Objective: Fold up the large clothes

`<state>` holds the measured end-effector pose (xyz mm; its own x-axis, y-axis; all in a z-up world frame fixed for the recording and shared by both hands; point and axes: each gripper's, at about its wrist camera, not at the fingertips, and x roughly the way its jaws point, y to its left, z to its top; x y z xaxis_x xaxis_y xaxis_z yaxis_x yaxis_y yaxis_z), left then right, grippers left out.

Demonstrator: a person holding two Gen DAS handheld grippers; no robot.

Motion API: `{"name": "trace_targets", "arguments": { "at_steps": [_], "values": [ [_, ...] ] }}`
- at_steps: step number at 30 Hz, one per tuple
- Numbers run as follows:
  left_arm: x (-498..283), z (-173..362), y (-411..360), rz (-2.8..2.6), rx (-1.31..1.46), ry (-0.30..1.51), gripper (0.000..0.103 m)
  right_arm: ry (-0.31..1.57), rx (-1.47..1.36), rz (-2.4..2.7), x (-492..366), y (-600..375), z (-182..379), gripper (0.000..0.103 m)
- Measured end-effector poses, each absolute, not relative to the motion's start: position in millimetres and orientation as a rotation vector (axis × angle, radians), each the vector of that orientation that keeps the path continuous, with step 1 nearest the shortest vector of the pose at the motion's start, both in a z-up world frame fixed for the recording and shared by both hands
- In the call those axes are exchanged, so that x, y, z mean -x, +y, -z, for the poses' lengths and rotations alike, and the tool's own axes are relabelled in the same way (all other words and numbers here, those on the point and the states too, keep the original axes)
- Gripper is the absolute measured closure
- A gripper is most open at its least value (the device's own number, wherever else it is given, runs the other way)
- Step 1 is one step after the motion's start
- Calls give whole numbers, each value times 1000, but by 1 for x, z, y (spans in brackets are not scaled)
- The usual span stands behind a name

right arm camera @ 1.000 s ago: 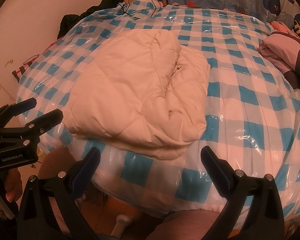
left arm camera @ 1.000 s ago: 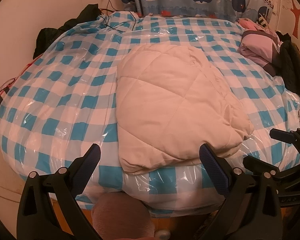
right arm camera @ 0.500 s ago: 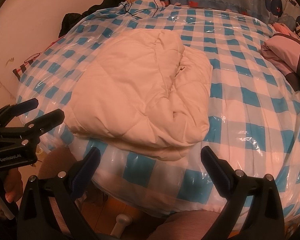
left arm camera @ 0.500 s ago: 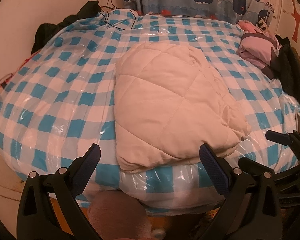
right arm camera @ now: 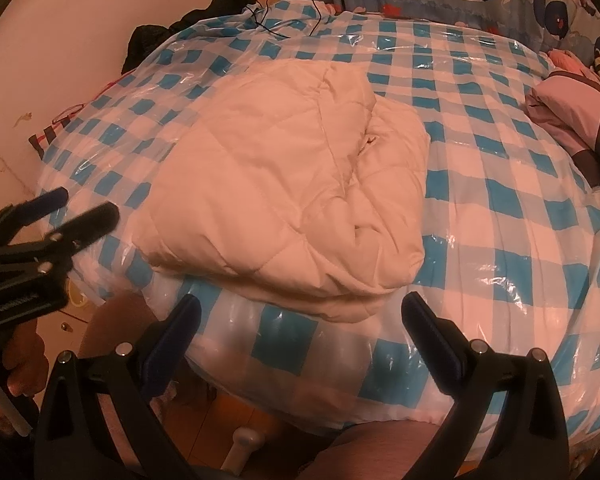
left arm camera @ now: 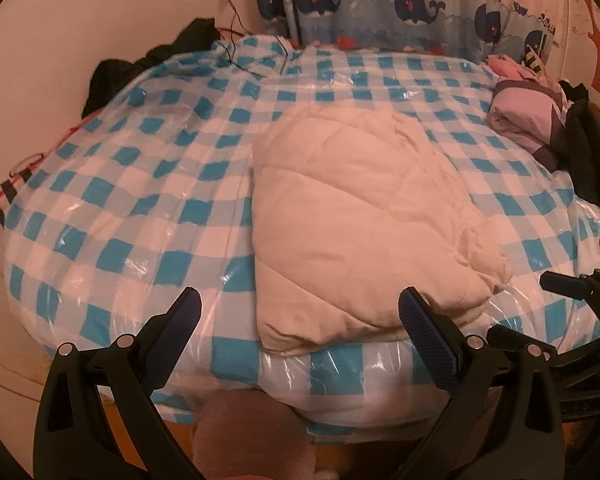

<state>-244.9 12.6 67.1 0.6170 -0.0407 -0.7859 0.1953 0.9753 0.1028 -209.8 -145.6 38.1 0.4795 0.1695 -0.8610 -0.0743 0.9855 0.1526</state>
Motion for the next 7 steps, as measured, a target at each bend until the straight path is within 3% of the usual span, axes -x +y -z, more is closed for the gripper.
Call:
{"name": "trace_targets", "arguments": {
  "at_steps": [7],
  "values": [
    [246, -63, 11, 126, -189, 912, 8, 1058, -99, -151, 208, -141, -42, 7]
  ]
}}
